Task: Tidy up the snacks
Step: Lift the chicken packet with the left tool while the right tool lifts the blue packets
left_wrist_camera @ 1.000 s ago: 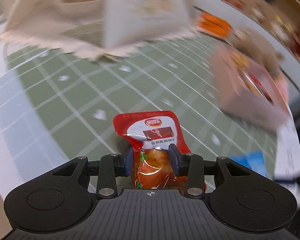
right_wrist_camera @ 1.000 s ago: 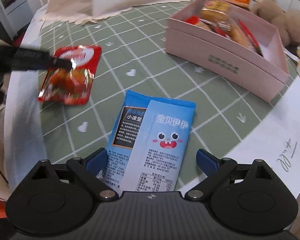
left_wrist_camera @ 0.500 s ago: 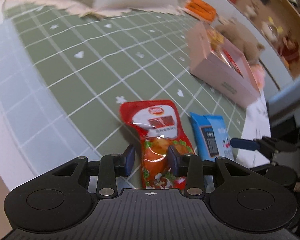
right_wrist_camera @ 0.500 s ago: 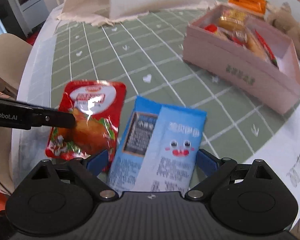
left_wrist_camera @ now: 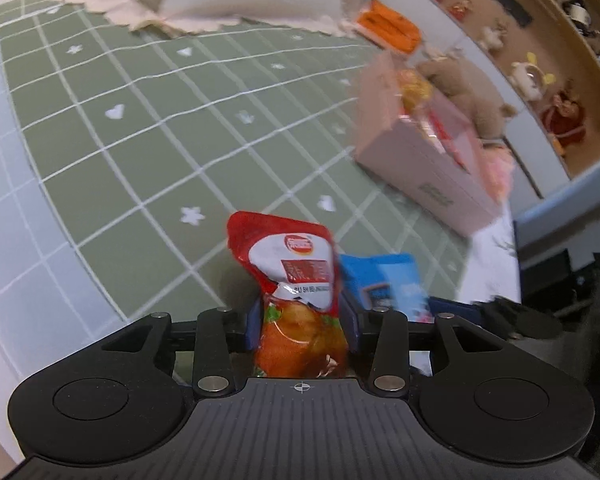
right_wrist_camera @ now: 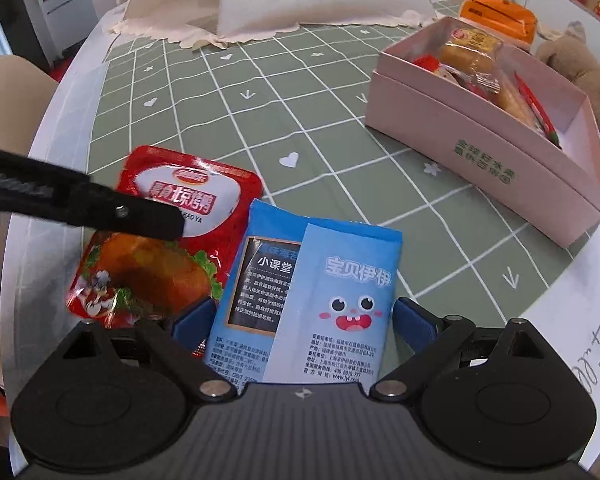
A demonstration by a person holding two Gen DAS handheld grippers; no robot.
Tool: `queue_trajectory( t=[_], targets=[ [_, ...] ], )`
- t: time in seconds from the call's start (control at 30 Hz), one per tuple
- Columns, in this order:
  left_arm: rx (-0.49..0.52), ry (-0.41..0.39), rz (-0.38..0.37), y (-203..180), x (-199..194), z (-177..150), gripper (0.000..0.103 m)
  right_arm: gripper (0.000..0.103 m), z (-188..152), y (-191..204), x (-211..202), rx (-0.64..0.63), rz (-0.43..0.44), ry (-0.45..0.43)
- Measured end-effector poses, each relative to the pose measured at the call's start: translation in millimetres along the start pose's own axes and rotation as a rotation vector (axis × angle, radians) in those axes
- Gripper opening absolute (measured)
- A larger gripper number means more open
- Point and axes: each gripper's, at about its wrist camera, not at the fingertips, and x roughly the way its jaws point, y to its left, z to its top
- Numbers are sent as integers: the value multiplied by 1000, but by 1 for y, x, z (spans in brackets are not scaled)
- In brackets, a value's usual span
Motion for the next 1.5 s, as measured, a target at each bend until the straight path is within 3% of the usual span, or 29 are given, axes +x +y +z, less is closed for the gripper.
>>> queue_trajectory(
  t=[0.17, 0.3, 0.53, 0.73, 0.9, 1.03, 1.3, 1.5],
  targets=[
    [14, -3, -121, -12, -11, 0, 43, 96, -10, -5, -6, 13, 27, -10],
    [36, 25, -19, -15, 9, 4, 43, 96, -14, -4, -8, 14, 22, -17],
    [31, 55, -14, -13, 23, -4, 43, 96, -19, -4, -11, 9, 20, -24],
    [27, 51, -7, -15, 12, -3, 30, 92, -20, -12, -16, 61, 28, -30],
    [20, 40, -15, -12, 5, -4, 29, 92, -18, -28, -13, 99, -39, -30],
    [-3, 49, 4, -7, 15, -3, 31, 92, -19, -27, -13, 74, -27, -32],
    [31, 69, -48, -12, 24, -5, 45, 93, -25, -20, -15, 37, -13, -52],
    [49, 48, -83, -32, 13, -1, 45, 93, -26, -25, -15, 15, 18, -59]
  ],
)
